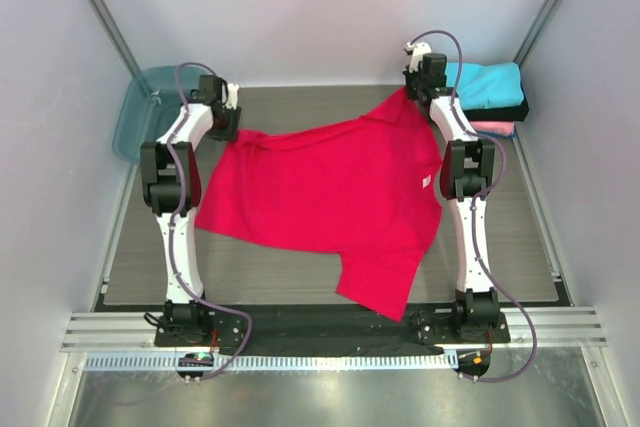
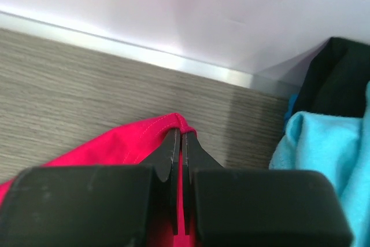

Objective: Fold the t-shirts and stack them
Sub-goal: Flatten the tshirt out

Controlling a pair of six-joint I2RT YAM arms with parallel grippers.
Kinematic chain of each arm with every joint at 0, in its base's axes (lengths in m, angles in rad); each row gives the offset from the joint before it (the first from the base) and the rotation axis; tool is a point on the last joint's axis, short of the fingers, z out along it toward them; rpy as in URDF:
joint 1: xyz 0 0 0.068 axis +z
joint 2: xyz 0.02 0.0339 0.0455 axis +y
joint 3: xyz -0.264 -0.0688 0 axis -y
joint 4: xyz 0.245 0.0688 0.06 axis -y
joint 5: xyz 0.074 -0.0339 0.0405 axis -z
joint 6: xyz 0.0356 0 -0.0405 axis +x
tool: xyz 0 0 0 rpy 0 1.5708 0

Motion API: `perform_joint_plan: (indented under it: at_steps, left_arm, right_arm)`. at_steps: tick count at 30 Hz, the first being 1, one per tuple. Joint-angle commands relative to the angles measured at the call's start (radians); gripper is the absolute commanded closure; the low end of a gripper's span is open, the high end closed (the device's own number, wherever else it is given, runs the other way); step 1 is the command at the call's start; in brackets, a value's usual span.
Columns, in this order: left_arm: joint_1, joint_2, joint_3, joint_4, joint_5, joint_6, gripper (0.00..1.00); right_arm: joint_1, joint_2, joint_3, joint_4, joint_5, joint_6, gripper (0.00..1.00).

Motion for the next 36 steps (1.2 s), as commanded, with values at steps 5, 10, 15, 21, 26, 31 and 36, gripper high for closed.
perform_joint_plan:
  at_steps: [5,10,15,21,26,31,36]
  left_arm:
    - [0.007,-0.17,0.036,0.01,0.009,0.078,0.54]
    - [0.004,-0.16,0.049,-0.222,0.194,0.103,0.68]
    - [-0.005,-0.143,0.021,-0.337,0.309,0.107,0.81]
    - [-0.042,-0.126,0.003,-0.357,0.337,0.129,0.94]
    - [-0.047,-0.01,0.118,-0.359,0.276,0.101,0.97]
    - [-0.038,0.089,0.29,-0.376,0.203,0.098,0.96]
    - [-0.015,0.149,0.456,-0.324,0.112,0.037,0.96]
  right_arm:
    - [0.005,-0.07,-0.02,0.083,0.025,0.048,0.99]
    - [0.005,-0.071,-0.023,0.077,0.02,0.045,0.99]
    - [0.007,-0.077,-0.026,0.067,0.009,0.048,0.99]
    - [0.002,-0.087,-0.04,0.06,0.009,0.04,0.99]
    - [0.004,-0.085,-0.042,0.06,0.008,0.046,0.99]
    - [0.004,-0.084,-0.04,0.06,0.012,0.045,0.99]
    - [0.002,-0.084,-0.034,0.06,0.023,0.042,0.99]
